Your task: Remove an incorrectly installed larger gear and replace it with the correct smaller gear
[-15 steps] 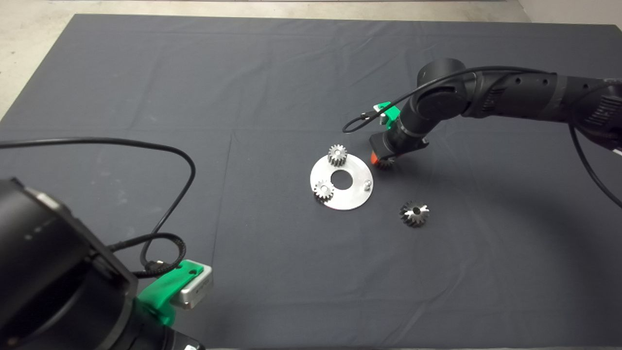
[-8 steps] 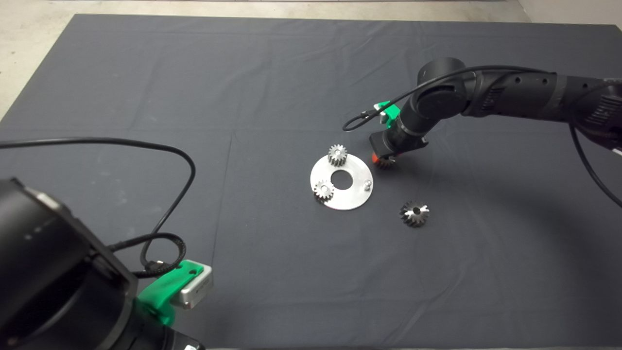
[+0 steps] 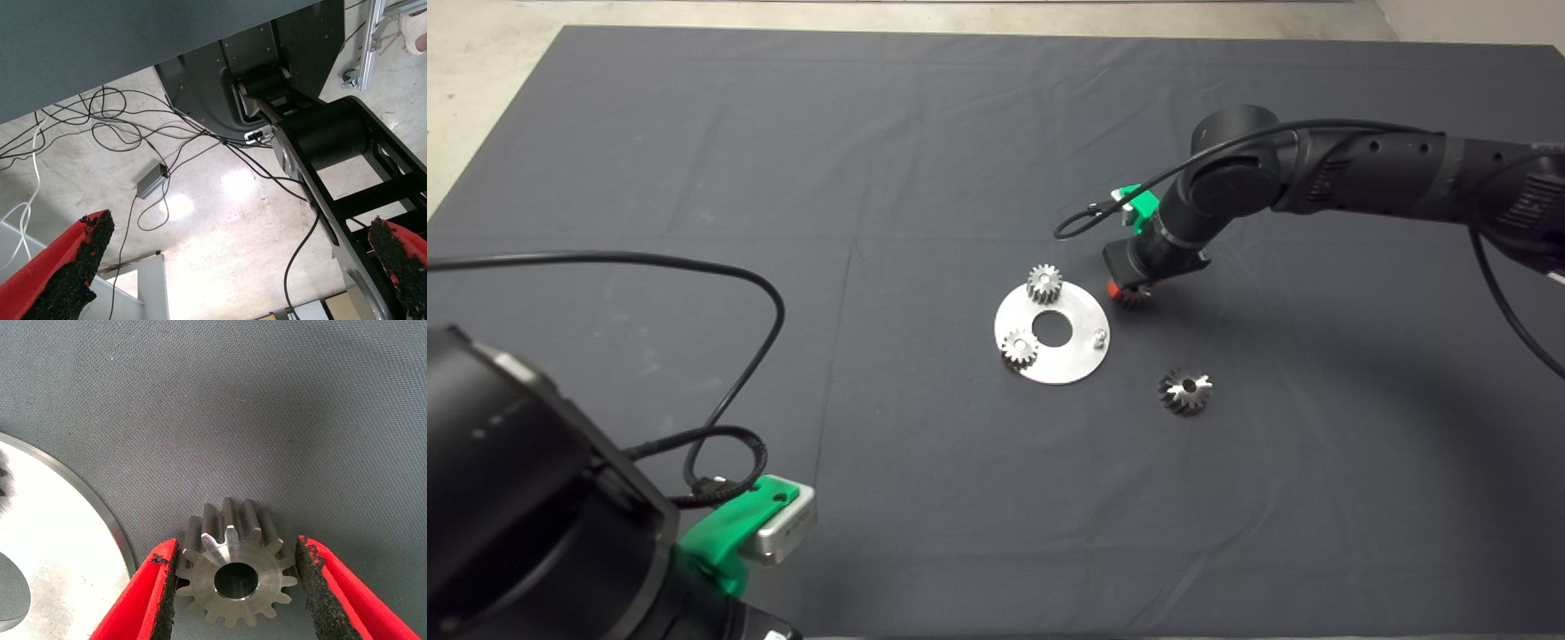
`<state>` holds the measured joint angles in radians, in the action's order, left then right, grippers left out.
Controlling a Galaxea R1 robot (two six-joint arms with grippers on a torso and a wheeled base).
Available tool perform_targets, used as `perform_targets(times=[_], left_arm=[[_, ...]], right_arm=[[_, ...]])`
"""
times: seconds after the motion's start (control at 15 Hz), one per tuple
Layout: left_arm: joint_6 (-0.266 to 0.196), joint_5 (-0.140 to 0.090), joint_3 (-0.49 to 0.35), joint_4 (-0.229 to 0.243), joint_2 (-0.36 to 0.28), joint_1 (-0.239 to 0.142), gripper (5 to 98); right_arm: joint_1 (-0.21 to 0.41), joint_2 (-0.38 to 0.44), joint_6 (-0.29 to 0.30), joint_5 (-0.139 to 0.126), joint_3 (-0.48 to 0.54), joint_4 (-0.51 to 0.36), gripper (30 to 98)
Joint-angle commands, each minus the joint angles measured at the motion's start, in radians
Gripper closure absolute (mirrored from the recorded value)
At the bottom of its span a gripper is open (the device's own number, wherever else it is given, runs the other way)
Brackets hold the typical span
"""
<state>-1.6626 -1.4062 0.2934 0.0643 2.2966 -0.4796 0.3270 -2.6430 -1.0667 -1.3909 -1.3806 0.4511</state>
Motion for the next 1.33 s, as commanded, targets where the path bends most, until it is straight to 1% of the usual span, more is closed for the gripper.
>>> perform_targets(times=[0.0, 0.13, 0.2, 0.6, 0.73, 0.87, 0.93, 1.0, 1.07, 1.13, 1.2, 1.27], left_arm=[[-0.005, -0.002, -0.018, 0.017, -0.001, -0.01, 5.4], [-0.005, -0.002, -0.018, 0.017, -0.001, -0.01, 5.4], [-0.005, -0.002, -0.018, 0.017, -0.001, -0.01, 5.4], [-0.005, -0.002, -0.018, 0.017, -0.001, -0.01, 5.4], [-0.005, -0.002, -0.018, 0.017, -0.001, -0.01, 5.4], [-0.005, -0.002, -0.018, 0.017, -0.001, -0.01, 5.4], [-0.005, -0.001, -0.018, 0.017, -0.002, -0.01, 5.4], [-0.005, -0.002, -0.018, 0.017, -0.002, -0.01, 5.4], [-0.011, -0.002, -0.018, 0.017, -0.002, -0.01, 5.4], [-0.014, -0.002, -0.018, 0.017, -0.002, -0.01, 5.4], [-0.014, -0.002, -0.018, 0.017, -0.001, -0.01, 5.4], [-0.014, -0.002, -0.018, 0.017, -0.001, -0.01, 5.4]], right_arm=[[0.026, 0.003, -0.004, -0.004, -0.003, 0.017, 82.1], [0.026, 0.001, -0.004, -0.004, -0.003, 0.017, 82.3], [0.026, 0.001, -0.005, -0.004, -0.003, 0.017, 85.0], [0.024, 0.005, -0.006, -0.004, -0.003, 0.015, 85.8], [0.028, 0.003, -0.007, -0.004, 0.013, 0.015, 86.5], [0.051, -0.001, -0.007, -0.011, 0.017, 0.015, 86.6], [0.061, 0.001, -0.007, -0.014, 0.027, 0.014, 87.8], [0.102, 0.001, -0.009, -0.033, 0.063, 0.007, 87.9], [0.163, 0.001, -0.01, -0.083, 0.113, 0.003, 88.0], [0.205, -0.001, -0.016, -0.121, 0.154, 0.001, 88.0], [0.241, 0.004, -0.041, -0.129, 0.185, -0.002, 87.9], [0.268, 0.007, -0.053, -0.129, 0.199, -0.013, 88.0]])
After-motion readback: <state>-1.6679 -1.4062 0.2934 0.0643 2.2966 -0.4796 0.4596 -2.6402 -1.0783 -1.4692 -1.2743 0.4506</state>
